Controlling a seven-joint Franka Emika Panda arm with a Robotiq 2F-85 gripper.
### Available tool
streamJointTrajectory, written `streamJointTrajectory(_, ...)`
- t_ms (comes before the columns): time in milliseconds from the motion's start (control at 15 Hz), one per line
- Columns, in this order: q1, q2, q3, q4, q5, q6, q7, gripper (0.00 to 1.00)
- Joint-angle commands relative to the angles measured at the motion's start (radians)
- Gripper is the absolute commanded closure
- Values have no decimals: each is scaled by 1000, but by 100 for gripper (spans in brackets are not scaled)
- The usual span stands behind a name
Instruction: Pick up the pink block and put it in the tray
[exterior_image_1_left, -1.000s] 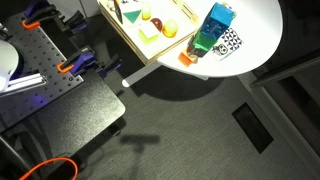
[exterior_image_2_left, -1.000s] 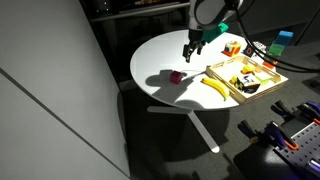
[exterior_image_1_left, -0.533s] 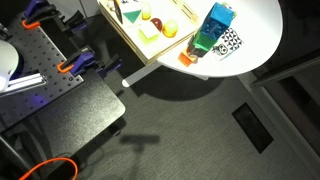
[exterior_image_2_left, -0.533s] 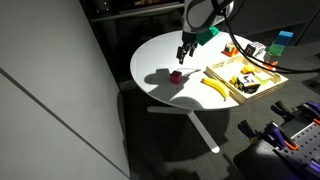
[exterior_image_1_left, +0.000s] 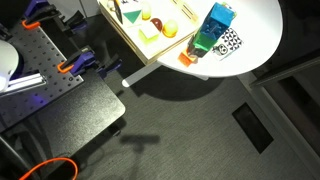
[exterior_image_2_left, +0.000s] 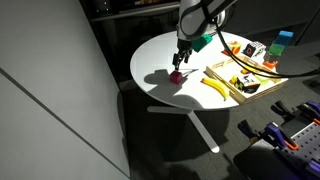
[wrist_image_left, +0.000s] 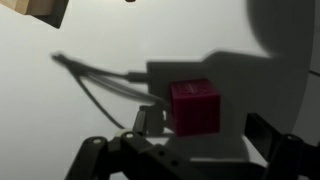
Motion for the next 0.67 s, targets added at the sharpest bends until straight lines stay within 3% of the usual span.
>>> streamJointTrajectory(0, 10, 46, 0, 59, 4, -37, -31, 0)
streamJointTrajectory(600, 44, 131, -16, 131, -26, -30, -41, 0)
